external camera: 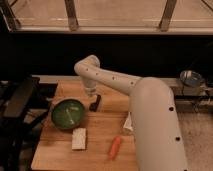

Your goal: Push the eraser across the table

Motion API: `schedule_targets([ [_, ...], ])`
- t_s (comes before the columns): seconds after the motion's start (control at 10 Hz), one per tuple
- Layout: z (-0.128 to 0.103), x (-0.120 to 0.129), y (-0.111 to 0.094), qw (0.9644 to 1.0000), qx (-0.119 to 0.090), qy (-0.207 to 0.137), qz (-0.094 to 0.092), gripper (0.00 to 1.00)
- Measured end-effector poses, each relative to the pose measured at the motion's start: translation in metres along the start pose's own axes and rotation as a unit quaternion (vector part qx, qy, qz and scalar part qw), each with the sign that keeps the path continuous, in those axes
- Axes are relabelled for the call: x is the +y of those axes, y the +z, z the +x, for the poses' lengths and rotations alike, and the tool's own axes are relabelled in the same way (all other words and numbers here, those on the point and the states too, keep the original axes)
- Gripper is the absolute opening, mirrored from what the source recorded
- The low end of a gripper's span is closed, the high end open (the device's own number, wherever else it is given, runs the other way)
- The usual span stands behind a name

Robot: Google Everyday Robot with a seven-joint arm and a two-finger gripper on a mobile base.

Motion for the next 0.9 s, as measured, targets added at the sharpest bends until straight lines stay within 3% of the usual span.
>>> schedule_targets([
  [0.5, 0.036, 0.011, 0.024, 0.9979, -0.032, 0.057, -0.002, 0.18],
  [0.9, 0.054, 0.017, 0.052, 0.9948, -0.038, 0.092, -0.023, 0.18],
])
